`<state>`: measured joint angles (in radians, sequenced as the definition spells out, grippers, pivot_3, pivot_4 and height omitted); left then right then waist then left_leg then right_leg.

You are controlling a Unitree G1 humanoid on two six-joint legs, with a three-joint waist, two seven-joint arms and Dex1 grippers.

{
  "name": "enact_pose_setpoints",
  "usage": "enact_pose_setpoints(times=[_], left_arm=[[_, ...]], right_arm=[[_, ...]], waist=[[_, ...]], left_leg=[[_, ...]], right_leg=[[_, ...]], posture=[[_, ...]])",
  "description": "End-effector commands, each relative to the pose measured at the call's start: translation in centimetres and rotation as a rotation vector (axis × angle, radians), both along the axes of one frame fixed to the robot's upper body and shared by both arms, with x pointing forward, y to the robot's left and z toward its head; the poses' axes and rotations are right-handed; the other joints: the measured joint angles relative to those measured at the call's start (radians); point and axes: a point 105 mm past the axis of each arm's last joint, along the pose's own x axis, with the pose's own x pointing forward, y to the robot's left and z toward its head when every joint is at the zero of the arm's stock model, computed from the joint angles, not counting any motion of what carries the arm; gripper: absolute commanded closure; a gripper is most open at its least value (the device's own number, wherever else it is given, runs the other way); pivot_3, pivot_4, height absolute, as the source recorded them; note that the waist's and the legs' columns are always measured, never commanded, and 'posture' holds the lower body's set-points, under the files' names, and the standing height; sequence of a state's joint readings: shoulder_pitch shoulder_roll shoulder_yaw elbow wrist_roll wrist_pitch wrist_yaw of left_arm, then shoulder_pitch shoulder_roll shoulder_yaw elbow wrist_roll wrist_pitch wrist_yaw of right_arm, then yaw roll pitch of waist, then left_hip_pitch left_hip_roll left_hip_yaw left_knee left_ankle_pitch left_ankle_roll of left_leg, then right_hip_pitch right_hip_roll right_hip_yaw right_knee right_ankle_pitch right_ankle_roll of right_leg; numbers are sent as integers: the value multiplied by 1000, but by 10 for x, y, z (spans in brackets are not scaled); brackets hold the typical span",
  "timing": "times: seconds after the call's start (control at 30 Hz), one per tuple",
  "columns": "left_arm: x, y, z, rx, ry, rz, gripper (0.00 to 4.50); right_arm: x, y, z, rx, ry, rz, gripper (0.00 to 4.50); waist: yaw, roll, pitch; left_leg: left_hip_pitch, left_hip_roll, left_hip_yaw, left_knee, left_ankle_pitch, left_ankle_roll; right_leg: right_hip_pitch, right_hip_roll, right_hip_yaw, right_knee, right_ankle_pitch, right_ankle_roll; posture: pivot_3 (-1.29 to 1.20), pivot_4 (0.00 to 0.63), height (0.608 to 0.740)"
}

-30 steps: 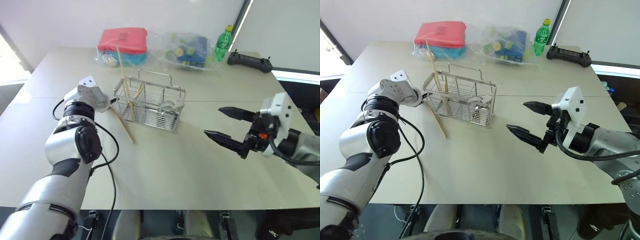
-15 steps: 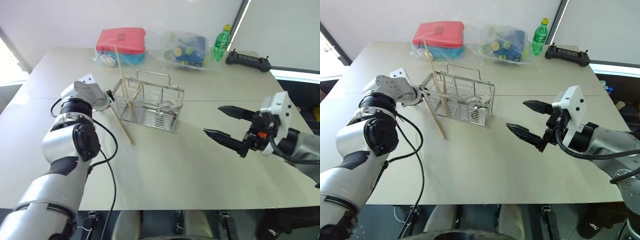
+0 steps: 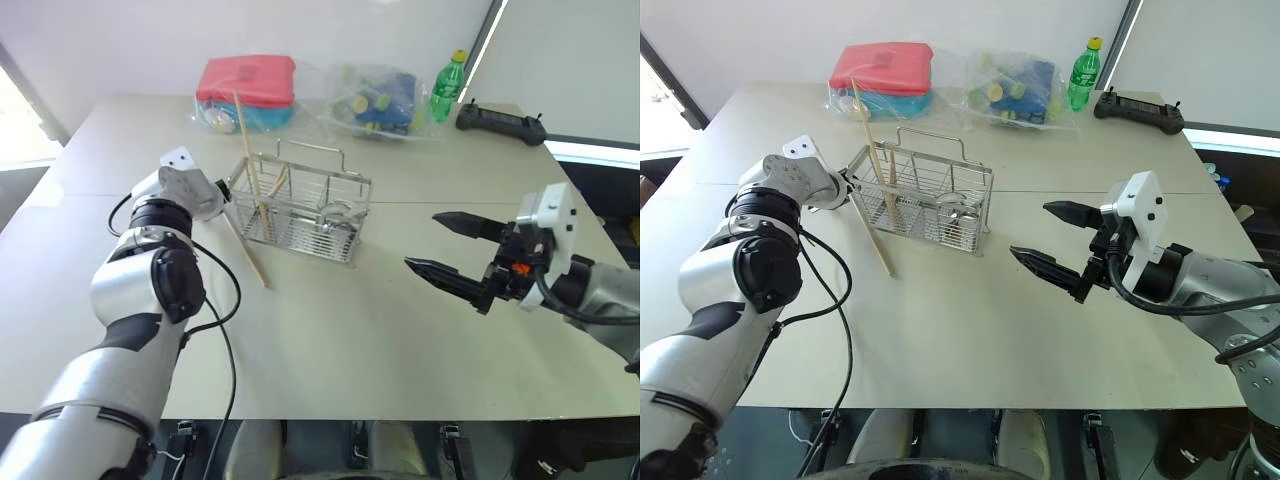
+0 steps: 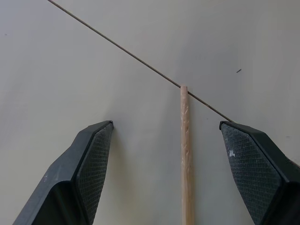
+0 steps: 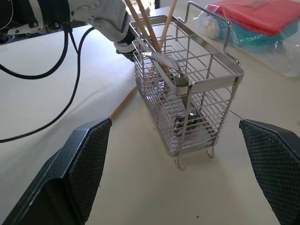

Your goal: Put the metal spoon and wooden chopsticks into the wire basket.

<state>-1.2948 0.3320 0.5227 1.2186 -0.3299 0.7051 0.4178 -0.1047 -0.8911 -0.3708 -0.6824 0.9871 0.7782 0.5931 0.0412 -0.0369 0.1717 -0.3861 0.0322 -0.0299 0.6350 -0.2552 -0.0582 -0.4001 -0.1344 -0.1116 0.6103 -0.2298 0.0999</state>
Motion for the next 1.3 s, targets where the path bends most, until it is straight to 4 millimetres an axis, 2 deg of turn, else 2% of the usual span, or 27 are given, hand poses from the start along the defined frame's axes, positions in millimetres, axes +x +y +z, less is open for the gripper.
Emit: enact_pose_setpoints(times=[0.03, 0.17, 0.2, 0.27, 0.43, 0.47, 0.97, 1.07, 1.23, 1.3], left_arm=[[-1, -7, -8, 2, 17, -23, 687], [-1, -5, -7, 39, 23, -36, 687], [-1, -5, -7, 53, 25, -43, 921], [-1, -4, -7, 69, 28, -54, 1565], [-1, -2, -7, 124, 42, -77, 4152], [-2, -2, -7, 124, 43, -78, 4395], [-2, 8, 0, 113, 31, -44, 4395], [-1, 11, 9, 112, 16, -40, 3538], [2, 15, 26, 129, -11, -49, 1114], [3, 15, 33, 129, -21, -52, 1114]], right_arm=[[-2, 0, 12, 1, -66, -2, 0], [-2, 0, 13, 8, -72, -10, 0], [-2, 0, 14, 11, -74, -13, 0], [-1, 0, 14, 15, -77, -17, 0], [0, 0, 15, 27, -87, -28, 0], [0, 0, 16, 29, -88, -30, 0], [3, 1, 16, 38, -92, -29, 0], [3, 1, 15, 36, -90, -25, 0], [5, 1, 15, 34, -89, -22, 0], [5, 1, 15, 33, -90, -19, 0]], waist=[[0, 0, 0], [-1, 1, 0], [-1, 1, -1], [0, 1, -1], [-1, 1, -1], [-1, 1, -1], [-3, 1, -1], [-4, 1, -1], [-3, 1, 0], [-3, 0, 0]], left_leg=[[0, 0, 0, 0, 0, 0], [2, 0, 0, 0, 0, 0], [2, 0, 0, 0, 0, 0], [2, 0, 0, 0, 0, 0], [2, 0, 0, 0, 0, 0], [2, 0, 0, 0, 0, 0], [2, 0, 0, -1, 0, 0], [2, 0, 0, -1, 0, 0], [1, 0, 0, -2, 0, 0], [0, 0, 0, -2, 0, 0]], right_leg=[[0, 0, 0, 0, 0, 0], [2, 0, 0, 0, 0, 0], [2, 0, 0, 0, 0, 0], [2, 0, 0, 0, 0, 0], [2, 0, 0, 0, 0, 0], [2, 0, 0, 0, 0, 0], [1, 0, 0, 0, 0, 0], [1, 0, 0, 0, 0, 0], [0, 0, 0, 0, 0, 0], [-1, 0, 0, 0, 0, 0]], posture=[[0, 150, 685], [0, 150, 685], [0, 150, 685], [0, 150, 685], [0, 150, 685], [0, 150, 685], [0, 150, 685], [0, 150, 685], [0, 150, 685], [0, 150, 685]])
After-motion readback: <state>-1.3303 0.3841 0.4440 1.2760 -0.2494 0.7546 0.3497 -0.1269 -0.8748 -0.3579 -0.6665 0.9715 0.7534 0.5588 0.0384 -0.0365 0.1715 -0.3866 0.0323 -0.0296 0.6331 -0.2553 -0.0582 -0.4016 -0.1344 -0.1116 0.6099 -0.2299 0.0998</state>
